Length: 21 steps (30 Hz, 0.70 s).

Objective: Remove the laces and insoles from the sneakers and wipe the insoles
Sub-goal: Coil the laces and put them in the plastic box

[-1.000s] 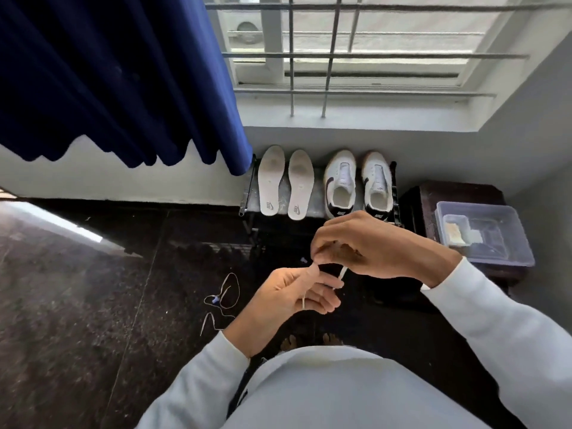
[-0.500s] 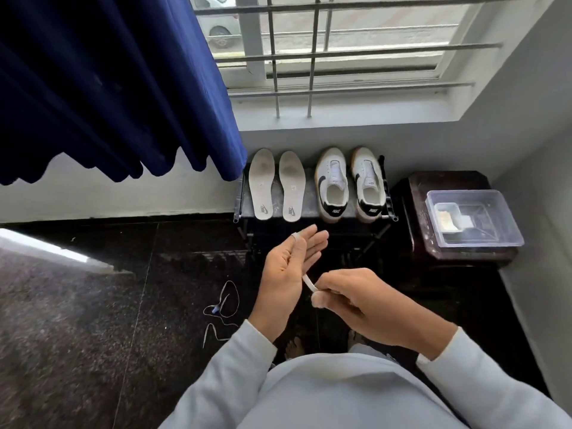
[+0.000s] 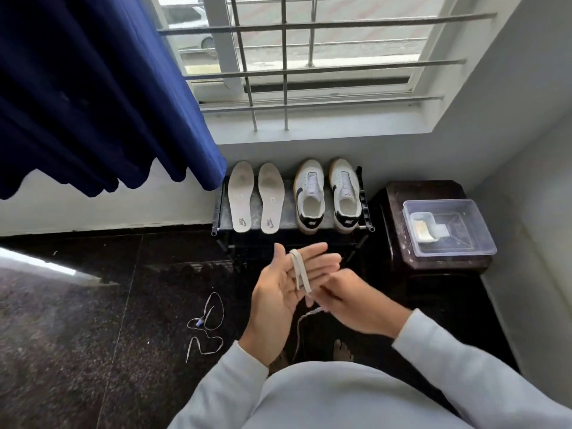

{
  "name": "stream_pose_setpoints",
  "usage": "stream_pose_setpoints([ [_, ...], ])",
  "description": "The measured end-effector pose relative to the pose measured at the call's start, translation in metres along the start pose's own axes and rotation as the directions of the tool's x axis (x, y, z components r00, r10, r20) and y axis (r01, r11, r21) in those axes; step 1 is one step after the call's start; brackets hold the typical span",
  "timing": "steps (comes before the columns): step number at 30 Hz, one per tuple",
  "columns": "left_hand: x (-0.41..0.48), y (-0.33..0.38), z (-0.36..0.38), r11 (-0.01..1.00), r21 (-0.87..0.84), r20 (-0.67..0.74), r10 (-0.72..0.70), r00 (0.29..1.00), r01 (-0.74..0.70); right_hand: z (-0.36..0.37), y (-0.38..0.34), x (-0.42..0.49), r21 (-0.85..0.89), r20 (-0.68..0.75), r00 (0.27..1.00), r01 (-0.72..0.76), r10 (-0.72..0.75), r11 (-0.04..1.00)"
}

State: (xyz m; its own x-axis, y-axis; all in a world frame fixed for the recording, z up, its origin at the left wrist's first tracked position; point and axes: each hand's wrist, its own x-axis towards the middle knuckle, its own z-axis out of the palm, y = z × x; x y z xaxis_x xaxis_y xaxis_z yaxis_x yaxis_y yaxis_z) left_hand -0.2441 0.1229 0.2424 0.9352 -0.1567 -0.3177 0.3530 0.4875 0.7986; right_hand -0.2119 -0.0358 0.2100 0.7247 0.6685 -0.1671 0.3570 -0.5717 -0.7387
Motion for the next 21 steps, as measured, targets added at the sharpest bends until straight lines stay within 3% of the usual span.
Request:
stream_pose_setpoints([
  [4, 0.016, -0.003, 0.000, 0.981, 0.195, -0.112, 0.021, 0.993, 0.001, -0.025, -0.014, -0.023, 0.083, 0.062, 0.998, 0.018, -0.023, 0.996],
  [6, 0.017, -0.009, 0.004, 0.950, 0.309, -0.132, -0.010, 0.991, 0.051, -0.047, -0.022, -0.020, 0.136, 0.023, 0.998, 0.048, -0.051, 0.990],
  [11, 0.015, -0.020, 0.023, 0.925, 0.350, 0.024, -0.163, 0.986, 0.145, -0.086, -0.005, 0.014, 0.241, -0.179, 0.983, 0.017, 0.027, 0.970],
  [14, 0.015, -0.016, 0.033, 0.966, 0.216, 0.141, -0.174, 0.975, 0.141, -0.075, 0.021, 0.026, 0.225, -0.030, 0.997, -0.062, 0.071, 0.972],
  [17, 0.017, -0.013, 0.035, 0.990, 0.136, 0.061, -0.050, 0.997, 0.041, -0.041, 0.036, 0.010, 0.250, 0.121, 0.987, -0.134, 0.106, 0.959],
  [21, 0.029, -0.015, 0.022, 0.978, 0.205, -0.096, 0.050, 0.994, -0.030, -0.023, 0.025, -0.028, 0.226, 0.130, 0.989, -0.091, 0.063, 0.970],
])
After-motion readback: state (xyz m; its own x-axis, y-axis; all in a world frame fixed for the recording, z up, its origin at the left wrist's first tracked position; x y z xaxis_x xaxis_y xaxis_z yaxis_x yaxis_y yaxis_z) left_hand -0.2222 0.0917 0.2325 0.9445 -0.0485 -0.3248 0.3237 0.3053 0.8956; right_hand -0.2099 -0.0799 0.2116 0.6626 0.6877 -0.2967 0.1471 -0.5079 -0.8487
